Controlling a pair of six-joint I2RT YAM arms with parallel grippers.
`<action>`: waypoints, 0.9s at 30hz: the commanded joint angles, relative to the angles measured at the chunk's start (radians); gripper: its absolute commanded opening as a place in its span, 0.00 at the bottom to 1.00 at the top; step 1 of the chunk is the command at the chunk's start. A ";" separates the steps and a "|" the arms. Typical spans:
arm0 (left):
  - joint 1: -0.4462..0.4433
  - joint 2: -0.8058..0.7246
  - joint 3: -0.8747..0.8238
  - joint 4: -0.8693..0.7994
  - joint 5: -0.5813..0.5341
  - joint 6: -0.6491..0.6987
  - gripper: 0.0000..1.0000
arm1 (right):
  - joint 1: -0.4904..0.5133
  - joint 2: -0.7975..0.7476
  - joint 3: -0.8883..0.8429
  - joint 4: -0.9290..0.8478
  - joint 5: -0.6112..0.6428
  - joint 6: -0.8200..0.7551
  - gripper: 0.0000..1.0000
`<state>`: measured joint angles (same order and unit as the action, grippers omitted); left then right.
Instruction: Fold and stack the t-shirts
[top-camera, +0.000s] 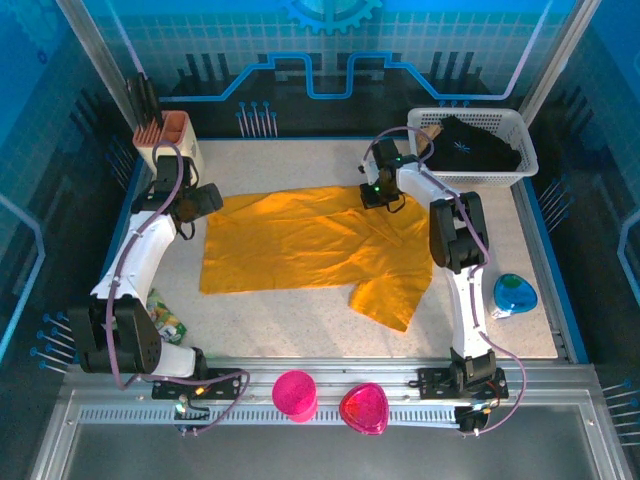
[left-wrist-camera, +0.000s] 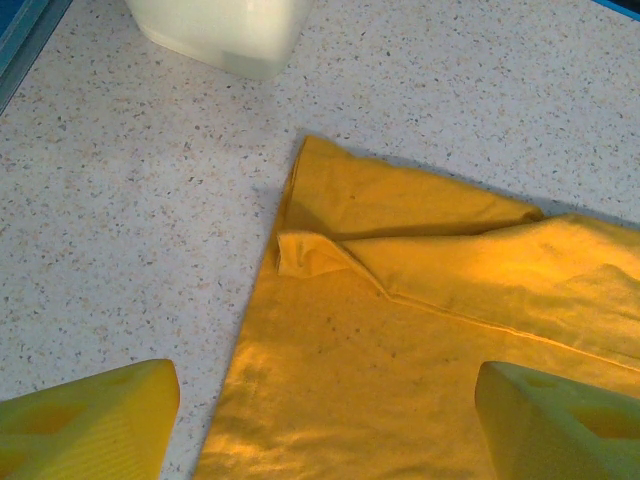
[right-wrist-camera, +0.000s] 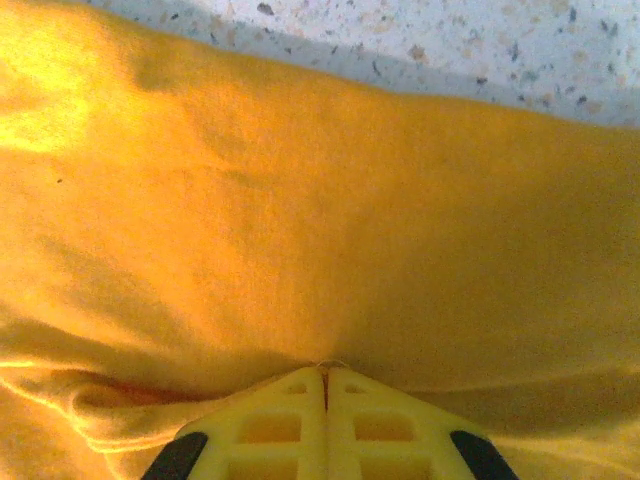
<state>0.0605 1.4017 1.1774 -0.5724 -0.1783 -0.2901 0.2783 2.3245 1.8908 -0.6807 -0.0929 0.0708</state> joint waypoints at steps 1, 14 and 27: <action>-0.007 -0.004 0.021 -0.024 0.016 -0.009 0.79 | -0.006 -0.091 -0.038 -0.004 -0.031 0.029 0.00; -0.008 -0.014 -0.001 -0.002 0.026 -0.009 0.79 | 0.076 -0.255 -0.258 0.091 -0.095 0.157 0.00; -0.008 -0.003 -0.020 0.012 0.047 0.002 0.81 | 0.197 -0.265 -0.335 0.078 0.028 0.422 0.25</action>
<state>0.0559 1.4017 1.1641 -0.5678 -0.1585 -0.2893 0.4637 2.0869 1.5784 -0.5831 -0.1112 0.4114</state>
